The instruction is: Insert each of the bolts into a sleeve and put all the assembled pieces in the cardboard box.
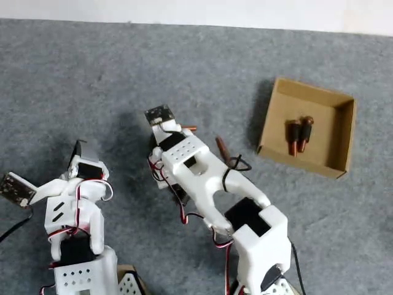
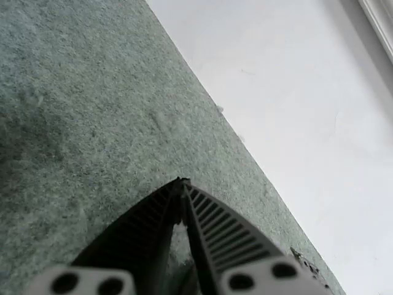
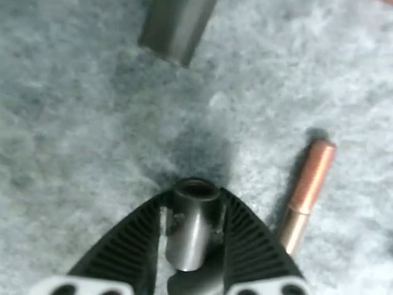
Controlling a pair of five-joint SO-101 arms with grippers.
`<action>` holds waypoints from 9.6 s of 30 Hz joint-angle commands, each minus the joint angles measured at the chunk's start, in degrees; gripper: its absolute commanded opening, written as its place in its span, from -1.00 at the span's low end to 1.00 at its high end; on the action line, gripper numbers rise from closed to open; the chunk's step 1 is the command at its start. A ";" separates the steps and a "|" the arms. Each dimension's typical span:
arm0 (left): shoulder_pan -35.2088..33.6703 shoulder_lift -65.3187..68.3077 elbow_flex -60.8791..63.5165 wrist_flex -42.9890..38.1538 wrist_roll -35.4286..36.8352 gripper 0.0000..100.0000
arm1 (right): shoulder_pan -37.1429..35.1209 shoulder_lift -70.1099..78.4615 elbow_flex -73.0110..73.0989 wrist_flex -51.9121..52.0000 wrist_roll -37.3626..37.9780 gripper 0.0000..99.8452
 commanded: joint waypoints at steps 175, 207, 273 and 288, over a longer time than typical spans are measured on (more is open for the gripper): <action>22.55 114.77 -86.73 15.30 11.96 -0.99 | 31.96 -113.71 80.48 -27.30 14.86 -0.99; 40.66 26.95 -18.51 -19.25 -2.29 -0.99 | 14.81 -113.71 93.41 -44.53 35.43 -0.99; 47.78 17.63 1.63 -22.77 -15.65 -0.99 | 14.73 -113.80 93.58 -44.79 35.78 -0.99; 52.35 18.07 1.63 -14.59 -23.74 -0.56 | 14.81 -113.80 93.49 -44.79 35.78 -0.99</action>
